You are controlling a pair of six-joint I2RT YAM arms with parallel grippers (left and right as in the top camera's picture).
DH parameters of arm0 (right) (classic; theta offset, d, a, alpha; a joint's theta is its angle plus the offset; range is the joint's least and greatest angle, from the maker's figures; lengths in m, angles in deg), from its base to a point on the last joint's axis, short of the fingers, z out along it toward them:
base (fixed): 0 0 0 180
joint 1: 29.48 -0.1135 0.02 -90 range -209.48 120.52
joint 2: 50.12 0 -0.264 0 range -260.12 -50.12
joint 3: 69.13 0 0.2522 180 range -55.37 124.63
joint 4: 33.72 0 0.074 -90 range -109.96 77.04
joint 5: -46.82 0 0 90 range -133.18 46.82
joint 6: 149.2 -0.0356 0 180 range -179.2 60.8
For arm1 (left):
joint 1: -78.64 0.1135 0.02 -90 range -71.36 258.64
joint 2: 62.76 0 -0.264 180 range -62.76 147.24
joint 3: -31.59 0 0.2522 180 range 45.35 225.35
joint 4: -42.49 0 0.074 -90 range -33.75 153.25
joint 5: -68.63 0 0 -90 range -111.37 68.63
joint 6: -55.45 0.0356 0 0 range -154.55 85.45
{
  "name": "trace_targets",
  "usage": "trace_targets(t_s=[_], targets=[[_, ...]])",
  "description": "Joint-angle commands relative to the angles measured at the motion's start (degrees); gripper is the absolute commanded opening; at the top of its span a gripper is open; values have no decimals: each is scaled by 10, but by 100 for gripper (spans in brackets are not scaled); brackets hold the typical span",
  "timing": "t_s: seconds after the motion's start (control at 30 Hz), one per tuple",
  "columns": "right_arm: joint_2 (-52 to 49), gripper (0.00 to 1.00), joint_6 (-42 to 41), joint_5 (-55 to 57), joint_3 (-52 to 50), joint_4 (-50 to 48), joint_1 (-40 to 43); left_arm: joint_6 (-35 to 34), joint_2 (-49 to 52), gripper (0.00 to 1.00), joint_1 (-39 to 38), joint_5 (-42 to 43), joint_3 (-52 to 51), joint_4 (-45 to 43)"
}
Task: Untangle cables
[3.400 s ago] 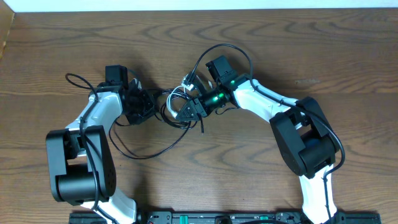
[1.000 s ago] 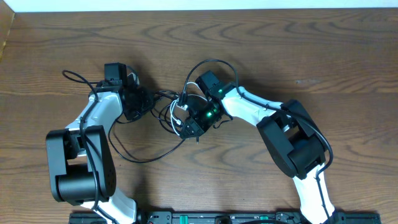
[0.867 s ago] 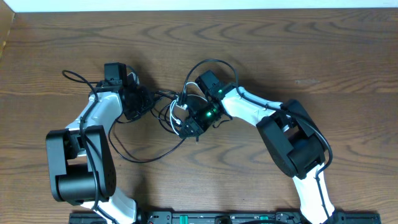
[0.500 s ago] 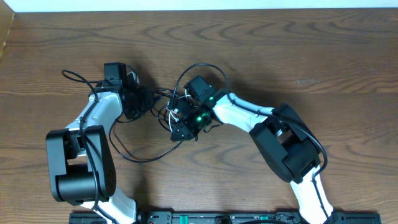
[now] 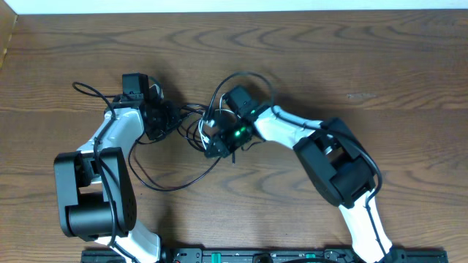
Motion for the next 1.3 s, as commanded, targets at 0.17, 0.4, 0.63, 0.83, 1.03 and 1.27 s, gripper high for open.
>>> trace_targets(t_s=[0.17, 0.4, 0.63, 0.83, 1.03, 1.27], targets=[[185, 1, -6, -106, 38, -25, 59, 8, 7, 8, 2, -37, 4, 6], [285, 1, -2, -148, 38, -81, 84, 8, 7, 8, 2, -37, 4, 7], [358, 1, -14, -145, 38, -183, 124, 8, 7, 8, 2, -37, 4, 9], [400, 1, -69, -145, 38, -311, 169, 8, 7, 8, 2, -51, 4, 9], [434, 1, -108, -137, 38, -391, 213, 7, 7, 8, 2, -105, 4, 20], [426, 11, -86, -68, 38, -224, 233, 7, 7, 8, 2, -105, 4, 19]])
